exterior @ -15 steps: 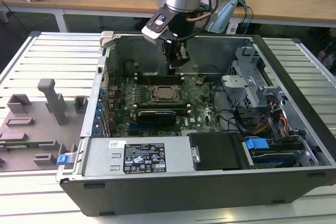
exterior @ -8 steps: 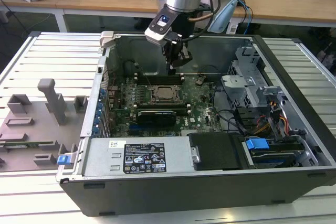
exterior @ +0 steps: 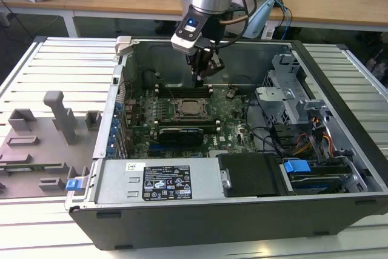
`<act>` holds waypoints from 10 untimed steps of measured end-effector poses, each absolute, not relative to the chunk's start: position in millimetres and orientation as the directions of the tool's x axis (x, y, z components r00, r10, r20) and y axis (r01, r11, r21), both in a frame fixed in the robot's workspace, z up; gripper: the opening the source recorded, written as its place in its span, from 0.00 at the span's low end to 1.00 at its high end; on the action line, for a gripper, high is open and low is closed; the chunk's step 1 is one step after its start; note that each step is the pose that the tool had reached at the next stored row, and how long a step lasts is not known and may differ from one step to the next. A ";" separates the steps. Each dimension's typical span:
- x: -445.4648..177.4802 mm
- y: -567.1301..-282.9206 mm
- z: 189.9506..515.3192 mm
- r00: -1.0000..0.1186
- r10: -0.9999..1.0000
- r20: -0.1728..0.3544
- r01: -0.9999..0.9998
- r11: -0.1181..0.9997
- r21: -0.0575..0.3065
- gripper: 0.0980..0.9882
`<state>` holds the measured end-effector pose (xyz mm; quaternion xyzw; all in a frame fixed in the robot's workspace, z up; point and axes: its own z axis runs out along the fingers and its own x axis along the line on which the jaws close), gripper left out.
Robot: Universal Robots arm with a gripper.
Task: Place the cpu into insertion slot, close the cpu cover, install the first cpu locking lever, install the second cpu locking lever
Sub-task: 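Install the first cpu locking lever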
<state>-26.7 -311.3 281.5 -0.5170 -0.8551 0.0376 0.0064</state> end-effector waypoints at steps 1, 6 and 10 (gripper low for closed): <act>-26.7 -311.3 281.5 -0.474 0.880 -0.028 0.879 0.471 -0.071 0.01; -26.7 -311.3 281.5 -0.517 0.856 -0.028 0.855 0.514 -0.071 0.01; -26.7 -311.3 281.5 -0.551 0.834 -0.028 0.833 0.548 -0.071 0.01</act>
